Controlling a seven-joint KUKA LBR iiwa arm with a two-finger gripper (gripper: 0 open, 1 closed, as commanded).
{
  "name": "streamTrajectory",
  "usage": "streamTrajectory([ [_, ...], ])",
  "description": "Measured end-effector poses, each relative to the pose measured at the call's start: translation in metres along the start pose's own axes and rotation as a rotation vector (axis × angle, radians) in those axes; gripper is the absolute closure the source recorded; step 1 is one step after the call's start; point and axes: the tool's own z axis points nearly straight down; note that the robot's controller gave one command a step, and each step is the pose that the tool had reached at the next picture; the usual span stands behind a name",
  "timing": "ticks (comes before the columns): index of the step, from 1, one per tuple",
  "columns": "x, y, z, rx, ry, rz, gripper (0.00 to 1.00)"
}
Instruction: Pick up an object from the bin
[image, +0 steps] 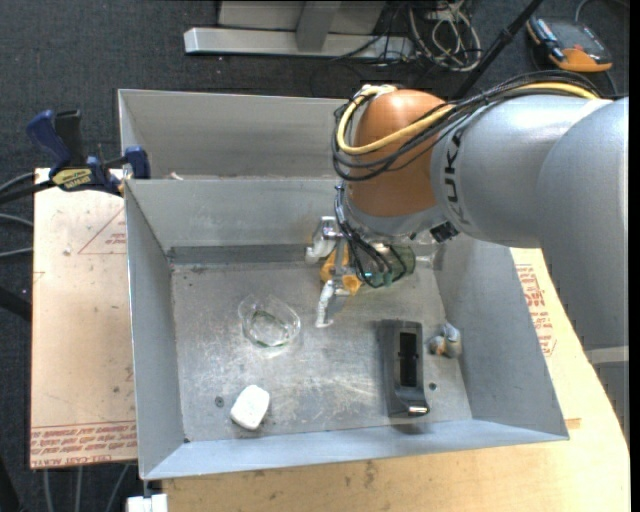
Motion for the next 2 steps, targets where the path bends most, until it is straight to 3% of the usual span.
streamTrajectory([
  [1, 0.053, 0.027, 0.020, 0.001, -0.003, -0.032, 0.00],
  [2, 0.074, 0.048, 0.032, 0.000, 0.005, -0.070, 0.00],
])
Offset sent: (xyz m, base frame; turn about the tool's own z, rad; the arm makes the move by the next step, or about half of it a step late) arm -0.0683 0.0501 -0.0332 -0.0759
